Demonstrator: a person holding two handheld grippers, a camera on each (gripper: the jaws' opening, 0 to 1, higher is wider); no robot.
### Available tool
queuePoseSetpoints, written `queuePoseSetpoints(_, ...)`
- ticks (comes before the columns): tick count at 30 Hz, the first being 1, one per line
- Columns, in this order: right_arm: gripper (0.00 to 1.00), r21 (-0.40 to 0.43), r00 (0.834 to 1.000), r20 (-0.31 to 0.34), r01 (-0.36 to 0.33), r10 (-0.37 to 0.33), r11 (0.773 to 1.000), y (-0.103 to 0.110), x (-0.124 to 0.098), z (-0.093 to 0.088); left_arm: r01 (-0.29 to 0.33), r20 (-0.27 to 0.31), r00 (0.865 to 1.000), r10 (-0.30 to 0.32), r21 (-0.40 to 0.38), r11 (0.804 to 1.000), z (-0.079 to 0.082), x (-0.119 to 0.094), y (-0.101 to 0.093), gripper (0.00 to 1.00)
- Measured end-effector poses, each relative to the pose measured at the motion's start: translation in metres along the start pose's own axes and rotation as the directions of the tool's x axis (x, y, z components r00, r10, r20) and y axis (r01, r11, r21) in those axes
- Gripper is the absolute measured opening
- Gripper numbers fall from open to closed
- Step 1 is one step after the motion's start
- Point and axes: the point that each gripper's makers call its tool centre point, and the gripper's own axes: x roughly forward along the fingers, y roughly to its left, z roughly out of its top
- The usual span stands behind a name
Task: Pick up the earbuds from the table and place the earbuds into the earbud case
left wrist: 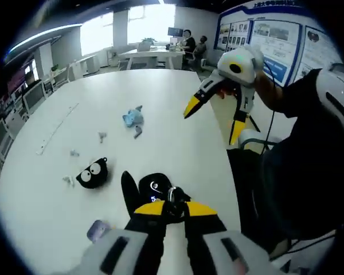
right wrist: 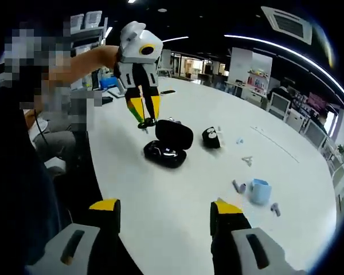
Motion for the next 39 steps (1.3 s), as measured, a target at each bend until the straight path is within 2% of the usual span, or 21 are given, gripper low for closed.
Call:
queuePoseSetpoints(7, 0.61, 0.016, 1.000, 0.008, 0.006, -0.006, 1.000, -0.003, -0.003, -0.004, 0.017, -0.050, 0.999, -0.016, 0.015, 1.000, -0.007, 0.010, 0.008, 0.14)
queuePoseSetpoints(14, 0.61, 0.026, 1.000, 0.010, 0.002, -0.002, 1.000, -0.004, -0.003, -0.008, 0.048, -0.078, 0.996, -0.046, 0.024, 0.999, -0.009, 0.019, 0.004, 0.14)
queuePoseSetpoints(20, 0.61, 0.033, 1.000, 0.014, 0.002, -0.002, 0.999, -0.006, -0.003, -0.009, 0.064, -0.130, 0.990, -0.058, 0.049, 0.997, -0.018, 0.027, 0.007, 0.14)
queuePoseSetpoints(31, 0.61, 0.045, 1.000, 0.011, -0.003, 0.002, 0.999, -0.007, -0.001, -0.013, 0.096, -0.172, 0.982, -0.080, 0.084, 0.992, -0.023, 0.035, 0.007, 0.14)
queuePoseSetpoints(39, 0.61, 0.050, 1.000, 0.015, -0.004, 0.003, 0.999, -0.009, -0.001, -0.013, 0.100, -0.208, 0.975, -0.075, 0.115, 0.988, -0.027, 0.040, 0.006, 0.14)
